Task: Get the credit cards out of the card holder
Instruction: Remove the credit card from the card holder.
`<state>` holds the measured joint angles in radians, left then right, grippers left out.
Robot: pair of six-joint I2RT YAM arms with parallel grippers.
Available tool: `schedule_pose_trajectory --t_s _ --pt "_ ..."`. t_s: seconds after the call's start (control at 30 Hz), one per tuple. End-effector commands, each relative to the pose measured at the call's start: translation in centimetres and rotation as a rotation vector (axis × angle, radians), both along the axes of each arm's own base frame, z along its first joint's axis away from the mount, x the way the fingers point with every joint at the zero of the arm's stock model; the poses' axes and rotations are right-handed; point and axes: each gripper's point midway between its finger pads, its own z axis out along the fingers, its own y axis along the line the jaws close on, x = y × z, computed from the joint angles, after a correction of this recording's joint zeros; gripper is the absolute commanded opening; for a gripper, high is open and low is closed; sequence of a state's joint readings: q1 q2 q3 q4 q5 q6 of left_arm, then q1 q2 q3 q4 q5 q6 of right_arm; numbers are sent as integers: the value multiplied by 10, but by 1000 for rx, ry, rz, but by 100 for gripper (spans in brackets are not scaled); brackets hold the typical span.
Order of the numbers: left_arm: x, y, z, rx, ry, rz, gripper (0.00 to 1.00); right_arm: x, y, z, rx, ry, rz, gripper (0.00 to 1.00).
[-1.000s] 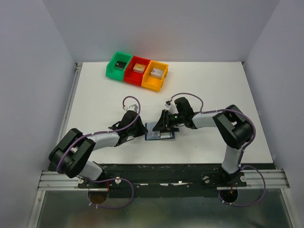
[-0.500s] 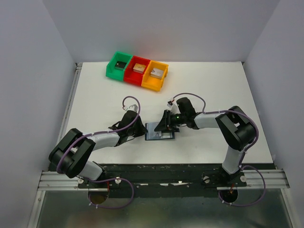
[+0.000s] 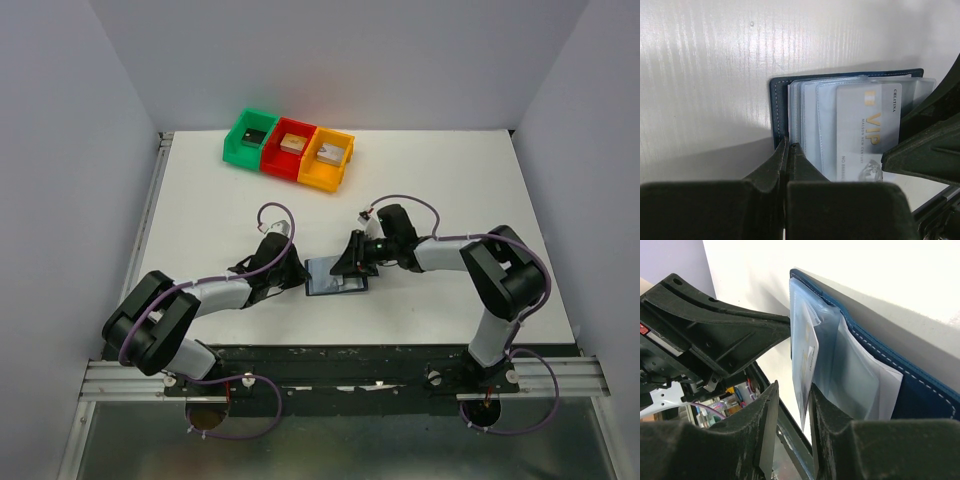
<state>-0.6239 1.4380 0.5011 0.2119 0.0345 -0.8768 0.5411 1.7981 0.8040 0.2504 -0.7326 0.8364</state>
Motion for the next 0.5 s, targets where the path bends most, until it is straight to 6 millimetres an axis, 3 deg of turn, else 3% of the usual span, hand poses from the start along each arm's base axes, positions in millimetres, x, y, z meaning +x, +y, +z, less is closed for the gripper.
schedule_pose_trajectory --t_s 0.0,0.27,0.47 --pt "-9 10 -10 46 31 12 0 3 -5 6 -2 -31 -17 37" --pt "-9 10 -7 44 25 10 0 6 -10 10 -4 -43 -43 31" --pt "-9 10 -7 45 25 11 0 6 -14 10 -10 -45 -54 22"
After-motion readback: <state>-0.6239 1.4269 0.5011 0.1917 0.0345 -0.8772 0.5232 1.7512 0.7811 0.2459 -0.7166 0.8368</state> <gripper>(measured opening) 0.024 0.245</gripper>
